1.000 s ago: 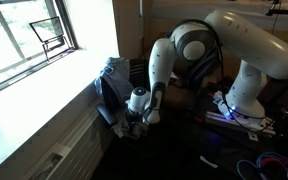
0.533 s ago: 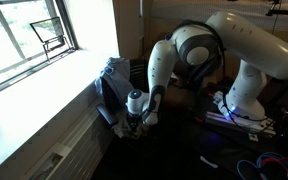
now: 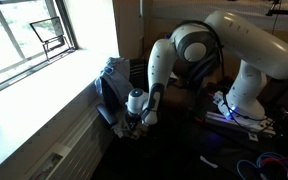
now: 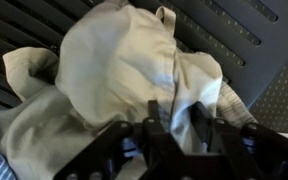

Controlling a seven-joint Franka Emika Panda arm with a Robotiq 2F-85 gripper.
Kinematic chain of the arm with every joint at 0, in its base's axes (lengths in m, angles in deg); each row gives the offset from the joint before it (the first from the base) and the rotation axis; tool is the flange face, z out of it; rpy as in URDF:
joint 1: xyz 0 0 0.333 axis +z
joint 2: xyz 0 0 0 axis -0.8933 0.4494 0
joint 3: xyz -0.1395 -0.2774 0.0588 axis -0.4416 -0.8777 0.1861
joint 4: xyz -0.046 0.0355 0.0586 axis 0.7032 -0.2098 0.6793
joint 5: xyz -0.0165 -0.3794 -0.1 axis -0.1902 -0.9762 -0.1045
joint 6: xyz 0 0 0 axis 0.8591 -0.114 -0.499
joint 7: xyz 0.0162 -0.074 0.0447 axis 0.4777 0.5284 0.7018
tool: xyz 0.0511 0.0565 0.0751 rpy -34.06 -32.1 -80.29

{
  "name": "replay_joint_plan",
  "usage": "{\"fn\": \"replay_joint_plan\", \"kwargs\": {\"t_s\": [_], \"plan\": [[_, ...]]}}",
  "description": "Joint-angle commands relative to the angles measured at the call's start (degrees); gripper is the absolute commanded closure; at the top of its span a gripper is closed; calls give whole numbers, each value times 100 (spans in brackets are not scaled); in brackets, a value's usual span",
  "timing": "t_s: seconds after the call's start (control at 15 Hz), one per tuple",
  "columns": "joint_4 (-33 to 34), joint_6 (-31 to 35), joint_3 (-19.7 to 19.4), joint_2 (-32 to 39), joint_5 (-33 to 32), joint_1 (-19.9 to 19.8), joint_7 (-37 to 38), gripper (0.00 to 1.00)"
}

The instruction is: Move the pair of shorts from the chair to the couch

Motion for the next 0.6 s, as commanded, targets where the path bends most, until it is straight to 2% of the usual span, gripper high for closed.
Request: {"fn": "replay_joint_plan", "kwargs": {"t_s": [0.0, 0.07, 0.2, 0.27, 0.4, 0.53], "plan": [[32, 221, 124, 102, 30, -169, -178, 89], [31, 214, 119, 106, 39, -170, -170, 96], [-92, 189, 123, -5, 45, -186, -169, 100], [-333, 389, 39, -190, 26, -86, -161, 100], [-1228, 1160, -840, -866, 233, 901, 159, 99], [-1706, 1731, -1518, -1062, 703, 1703, 77, 99]]}}
